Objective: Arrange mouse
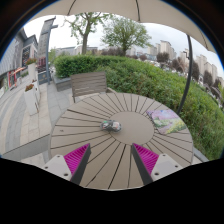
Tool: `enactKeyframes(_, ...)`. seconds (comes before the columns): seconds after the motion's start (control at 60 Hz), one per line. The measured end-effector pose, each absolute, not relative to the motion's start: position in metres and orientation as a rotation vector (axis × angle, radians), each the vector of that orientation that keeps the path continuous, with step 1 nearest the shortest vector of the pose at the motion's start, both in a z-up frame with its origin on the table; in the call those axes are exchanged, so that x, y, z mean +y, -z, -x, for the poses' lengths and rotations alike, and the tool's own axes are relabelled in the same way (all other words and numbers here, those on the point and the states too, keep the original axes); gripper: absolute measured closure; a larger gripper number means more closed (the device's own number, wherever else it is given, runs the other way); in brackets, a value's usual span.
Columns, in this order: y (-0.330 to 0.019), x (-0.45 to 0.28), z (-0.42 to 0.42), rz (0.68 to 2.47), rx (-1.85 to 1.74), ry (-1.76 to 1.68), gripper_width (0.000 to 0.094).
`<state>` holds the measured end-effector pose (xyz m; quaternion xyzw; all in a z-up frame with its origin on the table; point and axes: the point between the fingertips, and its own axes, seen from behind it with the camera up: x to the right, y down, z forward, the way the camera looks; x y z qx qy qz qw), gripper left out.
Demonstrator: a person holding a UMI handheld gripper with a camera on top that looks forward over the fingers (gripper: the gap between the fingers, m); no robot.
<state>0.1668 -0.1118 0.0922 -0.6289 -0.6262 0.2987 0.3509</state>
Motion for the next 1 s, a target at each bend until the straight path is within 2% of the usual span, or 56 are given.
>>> enactKeyframes(0.25, -0.032, -0.089, -0.090, 1.637, -1.596, -0.785, 0.0081)
enactKeyframes(0.533, 0.009, -0.068, -0.017, 1.669, -1.589, -0.777, 0.0082)
enactKeyframes(1.0, 0.015, -0.037, 0.067, 1.710, -1.548, -0.743, 0.0078)
